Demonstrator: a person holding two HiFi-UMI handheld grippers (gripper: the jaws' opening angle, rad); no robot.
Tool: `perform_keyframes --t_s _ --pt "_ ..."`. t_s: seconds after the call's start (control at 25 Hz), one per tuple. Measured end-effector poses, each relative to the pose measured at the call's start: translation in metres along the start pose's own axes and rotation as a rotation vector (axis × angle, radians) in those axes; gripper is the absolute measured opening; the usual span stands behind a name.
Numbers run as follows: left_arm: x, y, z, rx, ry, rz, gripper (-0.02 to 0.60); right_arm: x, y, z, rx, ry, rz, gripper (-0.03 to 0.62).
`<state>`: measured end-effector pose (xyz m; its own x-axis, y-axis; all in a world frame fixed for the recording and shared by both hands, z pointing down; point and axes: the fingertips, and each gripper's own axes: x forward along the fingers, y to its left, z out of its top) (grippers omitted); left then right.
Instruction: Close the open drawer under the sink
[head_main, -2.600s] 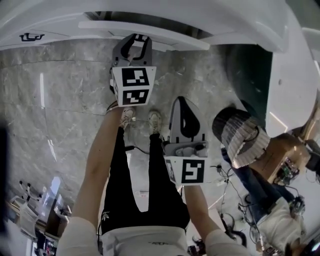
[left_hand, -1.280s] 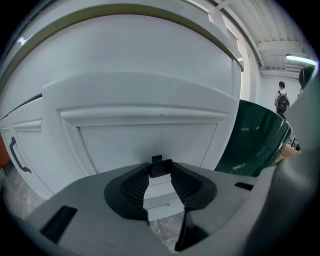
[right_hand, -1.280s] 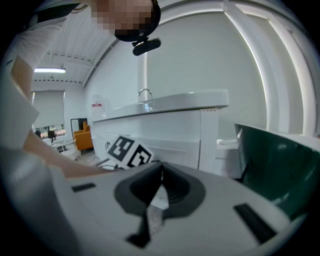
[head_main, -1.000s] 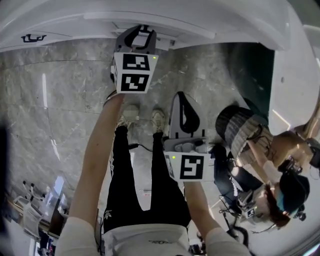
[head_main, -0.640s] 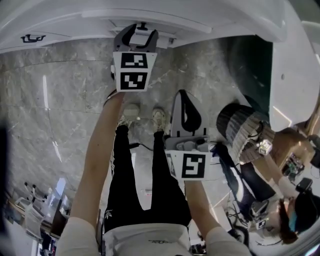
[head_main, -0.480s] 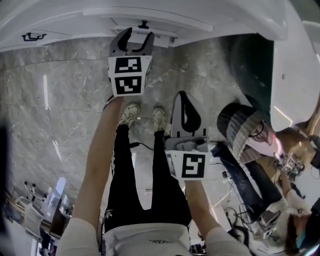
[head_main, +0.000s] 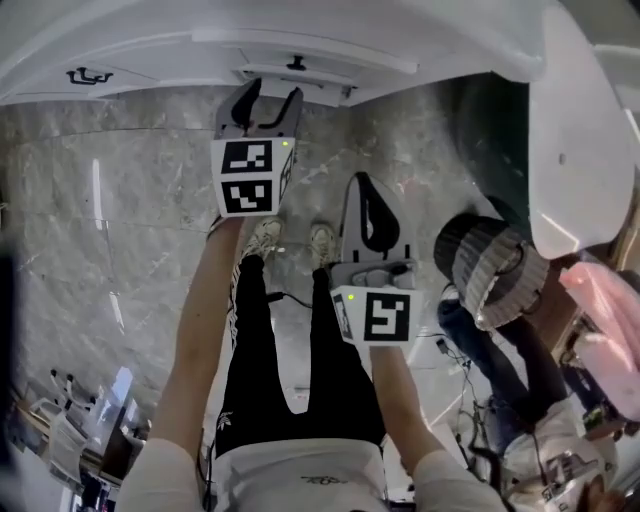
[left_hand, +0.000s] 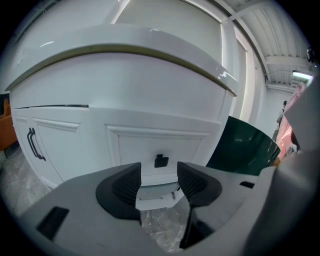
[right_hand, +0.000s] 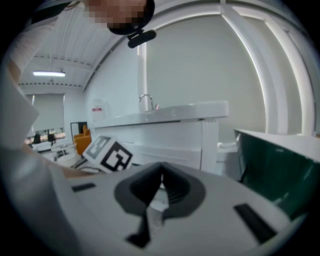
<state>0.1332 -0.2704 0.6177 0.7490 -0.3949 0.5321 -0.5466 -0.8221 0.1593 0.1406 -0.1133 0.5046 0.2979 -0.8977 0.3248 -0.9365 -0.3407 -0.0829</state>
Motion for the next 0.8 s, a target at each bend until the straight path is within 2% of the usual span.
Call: perform_keyframes --t_s 0.12,0.28,0.4,0.6,0.68,0.8 --pt "-0.027 -0.005 0.015 0.024 0.005 -0.013 0.244 -0.006 0.007 0.032 -0.015 -0.025 -0.004 0.029" --pt "-0.055 -0.009 0.077 0.096 -0.063 -0.029 0.217 -0.009 0.013 0.087 -0.030 -0.113 -0.029 0.029" --pt "-0.098 -0.021 0.136 0.086 -0.143 -0.045 0.185 -0.023 0.019 0.133 -0.029 -0.150 -0.039 0.029" --pt "-0.194 -0.048 0.220 0.054 -0.262 -0.059 0.184 -0.064 0.035 0.203 -0.019 -0.191 -0.052 0.029" --pt "-0.228 -0.059 0.253 0.098 -0.314 -0.077 0.182 -0.075 0.042 0.234 -0.010 -0.224 -0.051 0.029" --pt "-0.273 -0.083 0.287 0.267 -0.376 -0.103 0.164 -0.090 0.053 0.278 -0.022 -0.283 -0.037 0.029"
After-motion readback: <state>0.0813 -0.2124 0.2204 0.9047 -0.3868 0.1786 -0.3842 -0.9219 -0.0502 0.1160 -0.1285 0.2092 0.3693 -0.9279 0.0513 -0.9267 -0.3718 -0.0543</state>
